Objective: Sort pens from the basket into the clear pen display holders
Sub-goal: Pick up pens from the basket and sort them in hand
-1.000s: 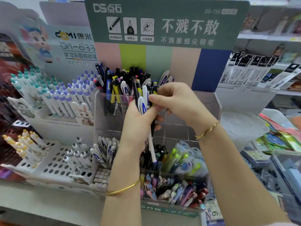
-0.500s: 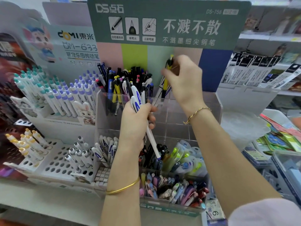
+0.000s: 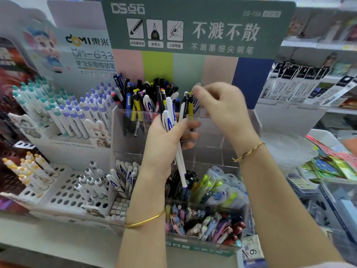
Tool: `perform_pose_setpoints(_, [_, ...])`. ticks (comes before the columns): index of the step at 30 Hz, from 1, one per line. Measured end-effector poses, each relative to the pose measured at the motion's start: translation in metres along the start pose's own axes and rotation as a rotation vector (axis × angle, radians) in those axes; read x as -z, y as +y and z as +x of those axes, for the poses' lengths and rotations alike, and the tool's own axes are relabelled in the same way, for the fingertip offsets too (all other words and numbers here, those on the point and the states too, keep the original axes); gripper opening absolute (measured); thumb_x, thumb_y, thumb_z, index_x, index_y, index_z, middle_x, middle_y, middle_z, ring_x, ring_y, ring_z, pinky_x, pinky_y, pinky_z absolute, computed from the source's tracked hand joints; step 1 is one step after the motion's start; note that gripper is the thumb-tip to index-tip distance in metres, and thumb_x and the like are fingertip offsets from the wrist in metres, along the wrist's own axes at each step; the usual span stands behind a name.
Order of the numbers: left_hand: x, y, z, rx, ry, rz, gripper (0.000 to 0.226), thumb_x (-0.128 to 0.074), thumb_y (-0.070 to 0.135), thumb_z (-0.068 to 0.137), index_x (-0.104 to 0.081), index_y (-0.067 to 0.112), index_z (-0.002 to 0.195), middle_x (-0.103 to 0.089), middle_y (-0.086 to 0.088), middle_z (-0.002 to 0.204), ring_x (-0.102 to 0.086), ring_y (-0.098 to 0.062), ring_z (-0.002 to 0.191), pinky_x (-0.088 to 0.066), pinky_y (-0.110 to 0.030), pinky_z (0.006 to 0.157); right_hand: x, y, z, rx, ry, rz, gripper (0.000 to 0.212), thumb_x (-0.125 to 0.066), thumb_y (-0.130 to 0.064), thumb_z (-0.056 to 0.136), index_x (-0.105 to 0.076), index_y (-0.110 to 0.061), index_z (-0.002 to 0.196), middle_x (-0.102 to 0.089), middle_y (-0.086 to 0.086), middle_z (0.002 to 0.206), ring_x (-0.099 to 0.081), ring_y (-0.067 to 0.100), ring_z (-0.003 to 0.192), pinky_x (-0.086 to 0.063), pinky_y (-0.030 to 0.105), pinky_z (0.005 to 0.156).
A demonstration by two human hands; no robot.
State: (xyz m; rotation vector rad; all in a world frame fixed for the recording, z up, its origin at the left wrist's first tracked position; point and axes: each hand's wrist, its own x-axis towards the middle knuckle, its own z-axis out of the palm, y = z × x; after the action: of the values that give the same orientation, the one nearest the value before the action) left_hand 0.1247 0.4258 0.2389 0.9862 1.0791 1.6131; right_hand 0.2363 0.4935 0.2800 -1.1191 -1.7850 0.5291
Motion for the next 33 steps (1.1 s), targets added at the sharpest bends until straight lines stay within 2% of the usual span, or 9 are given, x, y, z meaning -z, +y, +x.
perform_pose_setpoints(2, [-0.003, 0.001, 0.000, 0.002, -0.014, -0.001, 0.012, -0.056, 0.010, 0.096, -0.058, 0.009, 0.108, -0.074, -0.006, 0.084, -0.068, -0.014, 0.065, -0.056, -0.024, 0.056, -0.001, -0.004, -0.004, -0.044, -0.239, 0.056, 0.037, -0.063, -0.027, 0.091, -0.065, 0.010, 0.084, -0.053, 0.013, 0.064, -0.043, 0.005, 0.052, -0.037, 0.023, 0.050])
perform_pose_setpoints(4, [-0.003, -0.001, 0.001, 0.012, -0.017, -0.027, 0.012, -0.053, 0.010, 0.097, -0.060, 0.009, 0.107, -0.074, -0.009, 0.087, -0.071, -0.019, 0.073, -0.060, -0.030, 0.063, -0.003, -0.004, -0.003, -0.048, -0.245, 0.118, 0.034, -0.062, -0.021, 0.092, -0.064, 0.013, 0.085, -0.050, 0.010, 0.064, -0.040, 0.004, 0.050, -0.033, 0.017, 0.047])
perform_pose_setpoints(9, [0.008, -0.005, 0.001, 0.036, 0.091, -0.028, 0.009, -0.048, 0.007, 0.100, -0.056, 0.010, 0.102, -0.074, -0.011, 0.091, -0.073, -0.022, 0.077, -0.060, -0.033, 0.061, -0.003, 0.000, 0.017, -0.032, 0.308, 0.253, 0.026, -0.050, -0.020, 0.096, -0.059, -0.001, 0.082, -0.058, 0.002, 0.070, -0.059, 0.029, 0.067, -0.048, 0.044, 0.061])
perform_pose_setpoints(13, [0.010, -0.003, 0.000, 0.027, 0.112, 0.032, 0.007, -0.050, 0.009, 0.099, -0.054, 0.014, 0.095, -0.074, -0.004, 0.080, -0.059, -0.008, 0.051, -0.045, -0.019, 0.044, -0.006, -0.004, 0.019, 0.157, 0.451, 0.083, 0.023, -0.046, -0.019, 0.096, -0.060, -0.002, 0.091, -0.057, 0.000, 0.082, -0.058, 0.026, 0.081, -0.046, 0.037, 0.073])
perform_pose_setpoints(16, [0.006, -0.003, 0.002, 0.045, 0.125, -0.017, 0.003, -0.050, 0.006, 0.098, -0.052, 0.006, 0.096, -0.069, -0.001, 0.066, -0.046, -0.005, 0.044, -0.037, -0.017, 0.040, -0.017, 0.004, 0.016, 0.170, 0.284, -0.136, 0.018, -0.052, -0.015, 0.096, -0.060, 0.001, 0.094, -0.062, 0.011, 0.088, -0.055, 0.028, 0.082, -0.035, 0.030, 0.067])
perform_pose_setpoints(23, [0.005, -0.003, 0.001, 0.074, 0.096, -0.033, 0.013, -0.046, 0.005, 0.098, -0.057, 0.003, 0.103, -0.071, -0.003, 0.070, -0.052, -0.007, 0.047, -0.042, -0.018, 0.042, -0.023, 0.022, 0.009, 0.022, 0.076, -0.405, 0.022, -0.068, -0.022, 0.086, -0.059, -0.005, 0.098, -0.063, 0.013, 0.099, -0.057, 0.031, 0.091, -0.046, 0.038, 0.075])
perform_pose_setpoints(27, [0.004, -0.001, -0.002, 0.049, 0.021, 0.003, 0.012, -0.047, 0.009, 0.099, -0.059, 0.008, 0.102, -0.072, -0.002, 0.072, -0.056, -0.007, 0.049, -0.046, -0.019, 0.045, -0.008, 0.008, 0.002, 0.092, 0.229, -0.184, 0.010, -0.064, -0.017, 0.088, -0.064, -0.007, 0.091, -0.062, 0.003, 0.087, -0.054, 0.016, 0.081, -0.038, 0.022, 0.071])
perform_pose_setpoints(30, [0.000, 0.000, -0.004, 0.031, -0.028, 0.012, 0.014, -0.047, 0.011, 0.099, -0.060, 0.007, 0.103, -0.072, -0.003, 0.071, -0.054, -0.007, 0.046, -0.047, -0.020, 0.044, 0.001, -0.008, -0.009, 0.014, -0.108, -0.010, 0.022, -0.061, -0.022, 0.093, -0.068, -0.005, 0.081, -0.056, -0.007, 0.064, -0.051, -0.001, 0.057, -0.041, 0.015, 0.058])
perform_pose_setpoints(33, [-0.002, 0.000, -0.004, 0.022, -0.043, 0.030, 0.015, -0.048, 0.012, 0.099, -0.062, 0.007, 0.103, -0.072, -0.005, 0.072, -0.053, -0.009, 0.047, -0.048, -0.022, 0.045, 0.005, -0.014, -0.018, -0.159, -0.400, 0.341, 0.017, -0.060, -0.009, 0.093, -0.064, 0.004, 0.082, -0.058, 0.004, 0.066, -0.053, -0.002, 0.046, -0.045, 0.011, 0.049])
